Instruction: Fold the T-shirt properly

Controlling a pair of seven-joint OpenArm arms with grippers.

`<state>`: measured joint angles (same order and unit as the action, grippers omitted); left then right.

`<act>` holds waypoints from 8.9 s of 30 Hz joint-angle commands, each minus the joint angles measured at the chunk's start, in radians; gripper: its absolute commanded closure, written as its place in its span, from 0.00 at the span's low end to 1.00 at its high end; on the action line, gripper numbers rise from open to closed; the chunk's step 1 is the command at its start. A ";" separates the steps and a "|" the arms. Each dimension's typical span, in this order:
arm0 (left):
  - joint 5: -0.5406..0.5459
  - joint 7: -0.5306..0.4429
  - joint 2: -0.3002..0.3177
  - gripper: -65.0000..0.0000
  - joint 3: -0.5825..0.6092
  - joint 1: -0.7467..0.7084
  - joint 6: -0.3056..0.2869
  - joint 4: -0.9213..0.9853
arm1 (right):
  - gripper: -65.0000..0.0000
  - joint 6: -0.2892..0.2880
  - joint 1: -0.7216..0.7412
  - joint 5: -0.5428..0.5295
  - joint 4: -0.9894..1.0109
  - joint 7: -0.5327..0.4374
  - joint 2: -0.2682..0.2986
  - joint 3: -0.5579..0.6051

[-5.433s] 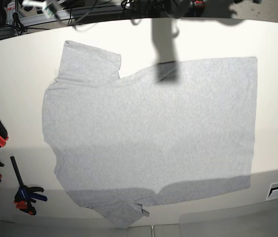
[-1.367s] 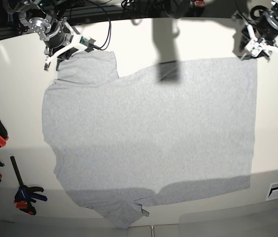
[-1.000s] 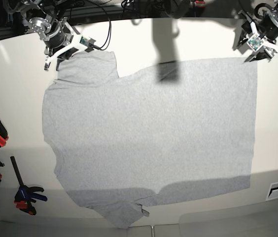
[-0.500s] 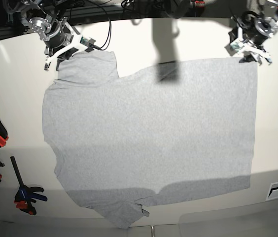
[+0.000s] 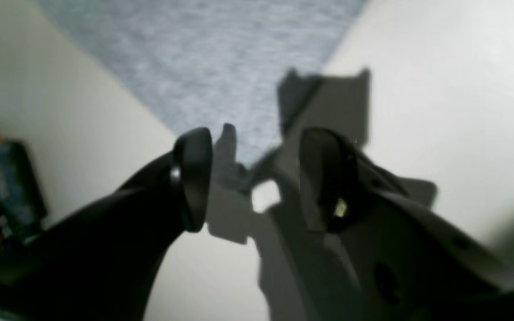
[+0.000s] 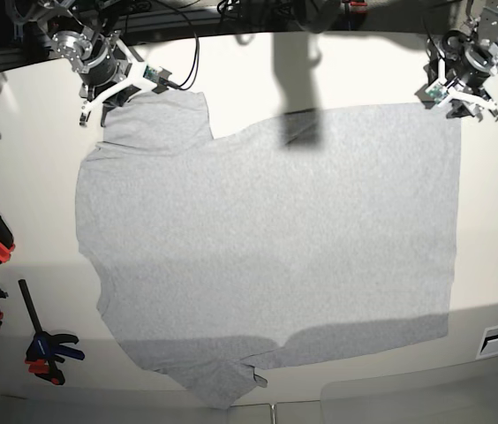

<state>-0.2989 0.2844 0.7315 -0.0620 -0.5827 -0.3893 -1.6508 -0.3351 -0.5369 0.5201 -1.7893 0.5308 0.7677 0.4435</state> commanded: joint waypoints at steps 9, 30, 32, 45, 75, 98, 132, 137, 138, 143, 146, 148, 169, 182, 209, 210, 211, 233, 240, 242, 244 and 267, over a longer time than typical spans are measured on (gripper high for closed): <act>-0.067 -0.018 0.014 0.55 0.050 0.044 -0.006 0.077 | 1.00 -0.105 -0.029 -0.086 0.046 0.077 0.008 0.017; -0.003 0.064 -0.007 1.00 0.051 0.070 -0.002 0.093 | 1.00 0.050 -0.041 -0.190 -0.003 0.114 0.008 0.017; -0.004 0.064 -0.007 1.00 0.051 0.067 -0.002 0.087 | 1.00 0.073 -0.055 -0.182 -0.035 0.116 0.008 0.017; -0.055 0.259 0.064 1.00 0.050 -0.112 0.148 -0.173 | 1.00 0.278 -0.247 -0.016 -0.220 0.235 0.066 0.014; -0.204 0.267 0.067 1.00 0.050 -0.182 0.532 -0.452 | 1.00 0.395 -0.342 0.026 -0.455 0.237 0.080 -0.232; -0.091 0.169 0.064 1.00 0.050 0.085 0.533 -0.106 | 1.00 0.306 0.189 -0.341 -0.373 0.076 0.063 -0.052; -0.092 0.103 0.064 1.00 0.050 0.087 0.533 -0.106 | 1.00 0.304 0.707 -0.379 -0.191 0.071 -0.131 0.200; -0.092 0.102 0.064 1.00 0.050 0.087 0.533 -0.106 | 1.00 0.304 0.709 -0.379 -0.191 0.069 -0.151 0.200; -0.092 0.098 0.064 1.00 0.050 0.088 0.533 -0.105 | 1.00 0.304 0.709 -0.379 -0.190 0.065 -0.153 0.200; -0.092 0.058 0.064 1.00 0.050 0.088 0.533 -0.106 | 1.00 0.304 0.709 -0.379 -0.180 0.062 -0.182 0.200; -0.092 0.055 0.064 1.00 0.050 0.088 0.533 -0.105 | 1.00 0.304 0.715 -0.379 -0.143 0.056 -0.207 0.200; -0.092 0.055 0.064 1.00 0.050 0.090 0.533 -0.105 | 1.00 0.304 0.737 -0.379 -0.094 0.056 -0.229 0.200; 0.162 0.023 0.033 1.00 0.050 0.228 0.533 -0.093 | 1.00 0.498 0.944 -0.202 0.357 0.212 -0.469 0.198; 0.162 -0.001 0.031 1.00 0.050 0.228 0.533 0.113 | 1.00 0.532 0.941 -0.095 0.357 0.372 -0.452 0.197; 0.322 -0.318 0.031 1.00 0.050 0.329 0.529 0.134 | 1.00 0.418 0.950 -0.315 0.359 0.067 -0.465 0.197; 0.342 -0.319 0.031 1.00 0.050 0.332 0.528 0.135 | 1.00 0.417 0.952 -0.315 0.359 0.060 -0.468 0.197; 0.358 -0.320 0.031 1.00 0.050 0.337 0.528 0.137 | 1.00 0.418 0.953 -0.314 0.359 0.058 -0.472 0.197; 0.379 -0.497 0.031 1.00 0.050 0.434 0.394 0.316 | 1.00 0.372 0.961 -0.266 0.359 0.030 -0.577 0.019; 0.379 -0.500 0.031 1.00 0.050 0.434 0.369 0.316 | 1.00 0.312 0.976 -0.323 0.366 0.000 -0.577 0.019; 0.379 -0.504 0.031 1.00 0.050 0.434 0.369 0.316 | 1.00 0.312 0.995 -0.323 0.397 -0.001 -0.578 0.022; 0.379 -0.511 0.031 1.00 0.050 0.434 0.369 0.316 | 1.00 0.303 1.022 -0.323 0.454 -0.008 -0.586 0.023; 0.379 -0.489 0.031 0.61 0.050 0.464 0.399 0.316 | 0.54 0.336 1.147 -0.175 0.732 -0.021 -0.668 0.019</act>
<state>0.0753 -0.1844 0.7399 -0.0006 -0.1341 -0.0082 -1.3201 -0.0158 0.5735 0.3378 -1.0424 0.5293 0.1005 0.4683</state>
